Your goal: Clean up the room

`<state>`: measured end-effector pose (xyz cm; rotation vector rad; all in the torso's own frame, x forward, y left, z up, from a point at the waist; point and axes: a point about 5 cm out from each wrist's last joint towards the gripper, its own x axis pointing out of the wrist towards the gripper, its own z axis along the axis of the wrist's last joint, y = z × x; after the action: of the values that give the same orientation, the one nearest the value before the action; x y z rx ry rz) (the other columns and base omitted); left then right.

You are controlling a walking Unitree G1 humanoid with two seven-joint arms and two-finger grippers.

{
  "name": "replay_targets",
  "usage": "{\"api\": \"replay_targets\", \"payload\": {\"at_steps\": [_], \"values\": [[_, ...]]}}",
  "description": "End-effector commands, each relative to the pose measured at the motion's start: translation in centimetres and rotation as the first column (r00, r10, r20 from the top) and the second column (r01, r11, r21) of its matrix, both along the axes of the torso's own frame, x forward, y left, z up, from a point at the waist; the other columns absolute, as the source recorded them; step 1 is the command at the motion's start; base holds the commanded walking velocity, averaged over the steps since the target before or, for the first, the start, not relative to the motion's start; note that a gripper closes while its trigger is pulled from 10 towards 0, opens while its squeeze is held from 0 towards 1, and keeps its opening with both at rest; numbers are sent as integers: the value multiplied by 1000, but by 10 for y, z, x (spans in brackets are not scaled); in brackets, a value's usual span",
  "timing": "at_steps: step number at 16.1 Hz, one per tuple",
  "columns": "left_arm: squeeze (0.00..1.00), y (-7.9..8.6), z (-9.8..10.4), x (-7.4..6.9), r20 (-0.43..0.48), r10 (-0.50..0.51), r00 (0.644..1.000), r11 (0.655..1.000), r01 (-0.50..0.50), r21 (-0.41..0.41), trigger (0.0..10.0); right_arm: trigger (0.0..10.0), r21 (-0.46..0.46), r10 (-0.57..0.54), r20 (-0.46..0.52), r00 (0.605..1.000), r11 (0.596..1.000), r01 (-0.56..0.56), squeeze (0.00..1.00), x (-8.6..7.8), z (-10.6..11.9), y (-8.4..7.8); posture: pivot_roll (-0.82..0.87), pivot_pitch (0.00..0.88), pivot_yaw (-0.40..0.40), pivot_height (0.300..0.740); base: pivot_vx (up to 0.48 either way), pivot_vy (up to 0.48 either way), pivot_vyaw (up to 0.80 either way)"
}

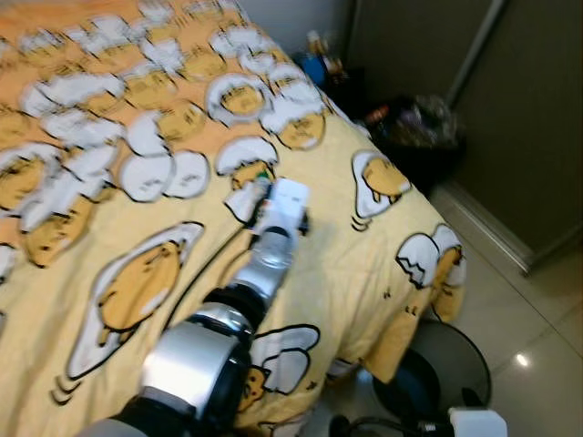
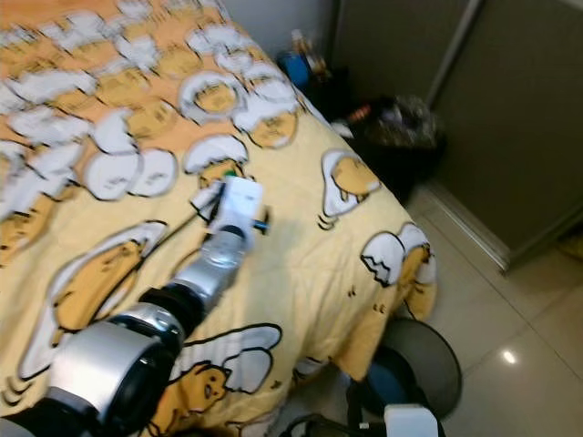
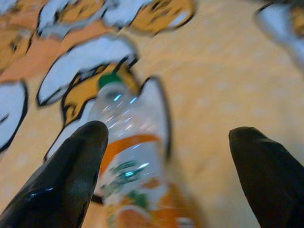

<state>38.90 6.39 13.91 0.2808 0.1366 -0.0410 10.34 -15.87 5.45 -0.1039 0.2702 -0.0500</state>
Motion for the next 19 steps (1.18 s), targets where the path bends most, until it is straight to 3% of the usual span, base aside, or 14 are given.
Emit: {"api": "replay_targets", "payload": {"at_steps": [1, 4, 6, 7, 8, 9, 12, 16, 19], "values": [[0, 5, -2, 0, -14, 40, 999, 999, -40, 2, 10000, 10000, -6, -1, -31, 1000, 1000, 1, 0, -5, -1, -1, -305, 339, -4, 740, 0, 0, 0], [0, 24, -12, -1, -64, 123, 990, 992, -120, 46, 10000, 10000, -10, -2, -56, 998, 1000, 1, 0, -8, 0, -2, -300, 331, -12, 740, 0, 0, 0], [0, 23, -22, -4, -123, 110, 986, 993, -104, 51, 10000, 10000, -13, 3, -60, 998, 1000, -4, 0, -5, -1, -3, -292, 323, -17, 740, 0, 0, 0], [0, 14, -29, -8, -183, 45, 982, 998, -38, 45, 3490, 10000, -13, 12, -62, 998, 1000, -13, 0, -1, -2, -4, -286, 315, -19, 740, 0, 0, 0], [0, 12, -31, -10, -199, 26, 980, 999, -19, 36, 3490, 10000, -13, 13, -62, 998, 1000, -14, 0, 1, -2, -4, -283, 312, -20, 740, 0, 0, 0], [0, 9, -34, -11, -223, -6, 975, 1000, 13, 28, 0, 10000, -13, 15, -59, 998, 1000, -16, 0, 5, -1, -4, -282, 305, -18, 740, 0, 0, 0], [0, 9, -50, -19, -317, -26, 948, 1000, 23, -14, 0, 10000, -12, 18, -53, 998, 1000, -19, 0, 14, -3, -6, -271, 288, -17, 740, 0, 0, 0], [0, 13, -46, -17, -272, -41, 961, 999, 48, 20, 0, 10000, -16, 20, -41, 999, 1000, -21, 0, 25, -5, -8, -258, 255, -8, 740, 0, 0, 0], [0, 9, -41, -15, -210, -121, 970, 992, 124, 5, 0, 10000, -22, 22, 21, 1000, 1000, -22, 0, 55, -5, -11, -224, 149, 12, 740, 0, 0, 0]]}}
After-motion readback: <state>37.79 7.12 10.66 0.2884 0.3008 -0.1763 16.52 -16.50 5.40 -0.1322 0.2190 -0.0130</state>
